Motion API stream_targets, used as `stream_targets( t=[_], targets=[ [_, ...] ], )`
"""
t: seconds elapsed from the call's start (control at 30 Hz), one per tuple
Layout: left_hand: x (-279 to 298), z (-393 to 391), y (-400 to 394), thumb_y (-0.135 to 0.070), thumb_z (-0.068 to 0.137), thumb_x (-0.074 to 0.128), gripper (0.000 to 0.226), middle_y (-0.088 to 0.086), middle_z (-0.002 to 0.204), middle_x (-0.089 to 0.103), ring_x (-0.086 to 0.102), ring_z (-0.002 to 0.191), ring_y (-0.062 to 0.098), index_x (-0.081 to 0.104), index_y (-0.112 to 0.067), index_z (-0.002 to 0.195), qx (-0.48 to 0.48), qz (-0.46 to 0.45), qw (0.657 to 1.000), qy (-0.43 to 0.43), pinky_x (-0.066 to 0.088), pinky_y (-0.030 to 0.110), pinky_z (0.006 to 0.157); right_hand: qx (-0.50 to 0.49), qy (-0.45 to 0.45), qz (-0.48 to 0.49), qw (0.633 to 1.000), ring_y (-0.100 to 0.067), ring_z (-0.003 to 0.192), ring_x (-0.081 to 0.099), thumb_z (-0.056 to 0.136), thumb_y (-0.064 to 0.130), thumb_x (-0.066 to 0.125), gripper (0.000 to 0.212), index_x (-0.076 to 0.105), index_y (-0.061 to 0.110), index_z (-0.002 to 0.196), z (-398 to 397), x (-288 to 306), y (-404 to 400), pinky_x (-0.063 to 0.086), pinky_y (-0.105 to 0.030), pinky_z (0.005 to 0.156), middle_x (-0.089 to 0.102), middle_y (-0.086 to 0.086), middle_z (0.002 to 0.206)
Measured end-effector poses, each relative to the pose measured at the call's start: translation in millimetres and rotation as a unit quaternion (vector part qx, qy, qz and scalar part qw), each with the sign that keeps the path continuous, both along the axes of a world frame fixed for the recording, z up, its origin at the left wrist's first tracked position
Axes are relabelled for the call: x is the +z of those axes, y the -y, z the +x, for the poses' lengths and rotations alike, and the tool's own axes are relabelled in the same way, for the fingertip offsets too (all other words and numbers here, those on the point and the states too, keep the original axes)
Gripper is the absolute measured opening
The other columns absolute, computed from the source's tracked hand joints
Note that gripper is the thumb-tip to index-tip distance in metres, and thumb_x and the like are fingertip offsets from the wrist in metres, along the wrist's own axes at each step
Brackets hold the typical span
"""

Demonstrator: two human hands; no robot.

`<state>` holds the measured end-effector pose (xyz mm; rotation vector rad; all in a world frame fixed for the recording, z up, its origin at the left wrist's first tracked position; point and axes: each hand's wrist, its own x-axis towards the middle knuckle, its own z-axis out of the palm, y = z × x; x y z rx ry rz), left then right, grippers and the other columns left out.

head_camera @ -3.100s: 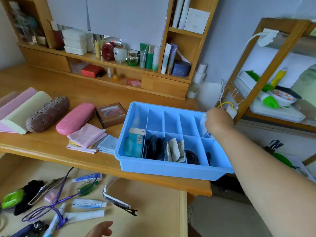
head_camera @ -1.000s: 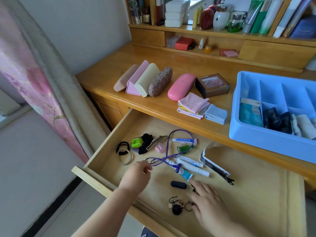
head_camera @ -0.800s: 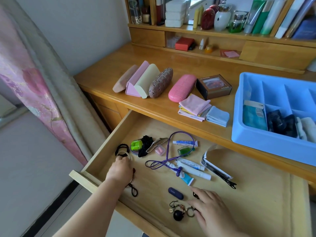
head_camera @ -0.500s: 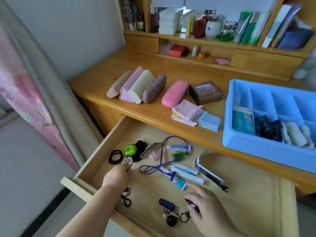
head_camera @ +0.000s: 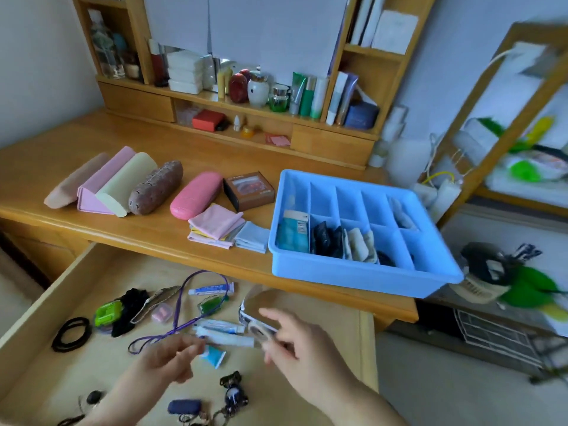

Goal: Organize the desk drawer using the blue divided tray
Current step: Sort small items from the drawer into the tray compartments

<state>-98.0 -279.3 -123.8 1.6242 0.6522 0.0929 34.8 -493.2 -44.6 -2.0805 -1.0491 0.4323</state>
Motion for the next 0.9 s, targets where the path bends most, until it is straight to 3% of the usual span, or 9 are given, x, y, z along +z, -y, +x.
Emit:
stream_targets(
  t=[0.13,0.2,0.27,0.3,0.4,0.53,0.63,0.7,0.9],
  targets=[
    [-28,-13,-27,0.006,0.086,0.059,0.021,0.012,0.076,0.069,0.055,0.058,0.026,0.071,-0.012,0.084,0.098,0.075,0.99,-0.067,0.047,0.034,0.063,-0.261,0.099,0.238,0.93,0.0,0.057,0.057,0.094,0.015,0.054,0.037,0.059,0.047,0.112,72,52,61,0.045,-0.007,0.057,0.069,0.01,0.075],
    [-37,-21,-39,0.008,0.085,0.059,0.02,0.013,0.077,0.069,0.056,0.06,0.028,0.07,-0.009,0.086,0.129,0.095,0.983,-0.09,0.047,0.036,0.066,-0.378,0.15,0.245,0.88,0.001,0.06,0.058,0.095,0.016,0.05,0.032,0.06,0.036,0.118,117,69,90,0.048,-0.008,0.061,0.068,0.007,0.076],
    [-44,-24,-49,0.008,0.086,0.057,0.021,0.013,0.078,0.069,0.057,0.061,0.028,0.07,-0.008,0.087,0.147,0.103,0.979,-0.1,0.047,0.037,0.067,-0.436,0.163,0.169,0.869,-0.011,0.076,0.064,0.095,0.018,0.047,0.03,0.058,0.025,0.122,153,72,107,0.055,-0.029,0.077,0.068,0.003,0.08],
    [-47,-25,-52,0.008,0.086,0.057,0.021,0.013,0.078,0.069,0.057,0.061,0.028,0.069,-0.008,0.088,0.149,0.105,0.978,-0.1,0.047,0.036,0.067,-0.435,0.145,0.11,0.882,-0.019,0.079,0.065,0.096,0.017,0.046,0.029,0.059,0.021,0.121,166,70,111,0.054,-0.038,0.078,0.068,0.002,0.08],
    [-50,-25,-57,0.007,0.086,0.058,0.02,0.012,0.077,0.069,0.057,0.06,0.028,0.069,-0.009,0.089,0.146,0.1,0.979,-0.099,0.046,0.033,0.062,-0.349,0.097,-0.089,0.928,-0.013,0.07,0.061,0.096,0.022,0.046,0.026,0.064,0.022,0.116,183,63,111,0.046,-0.03,0.062,0.067,0.011,0.075],
    [-40,-35,-68,-0.002,0.084,0.064,0.019,0.004,0.07,0.07,0.062,0.061,0.024,0.069,-0.02,0.083,0.173,0.183,0.958,-0.137,0.047,0.029,0.056,-0.343,0.2,-0.244,0.885,-0.022,0.097,0.061,0.092,0.048,0.048,0.036,0.064,0.028,0.118,180,56,108,0.049,-0.038,0.073,0.063,0.005,0.113],
    [-33,-47,-87,-0.011,0.084,0.062,0.013,0.005,0.096,0.066,0.057,0.074,0.02,0.066,-0.019,0.094,0.184,0.312,0.91,-0.199,0.043,0.032,0.068,-0.325,0.38,-0.126,0.857,-0.037,0.1,0.057,0.09,0.036,0.051,0.035,0.07,0.012,0.104,155,37,91,0.048,-0.047,0.081,0.059,-0.009,0.116],
    [-34,-53,-101,-0.018,0.085,0.057,0.029,0.005,0.113,0.052,0.054,0.088,0.023,0.056,-0.016,0.114,0.171,0.358,0.875,-0.276,0.04,0.031,0.07,-0.252,0.455,-0.017,0.854,-0.038,0.093,0.057,0.086,0.029,0.05,0.032,0.071,0.008,0.098,121,26,69,0.043,-0.048,0.082,0.061,-0.013,0.111],
    [-42,-55,-125,-0.011,0.083,0.05,0.06,0.005,0.139,0.031,0.044,0.119,0.028,0.031,-0.015,0.14,0.063,0.323,0.858,-0.394,0.044,0.037,0.096,-0.088,0.396,0.06,0.912,-0.027,0.09,0.056,0.088,0.028,0.047,0.029,0.072,0.014,0.092,32,-24,8,0.039,-0.04,0.083,0.063,-0.006,0.107]
  ],
)
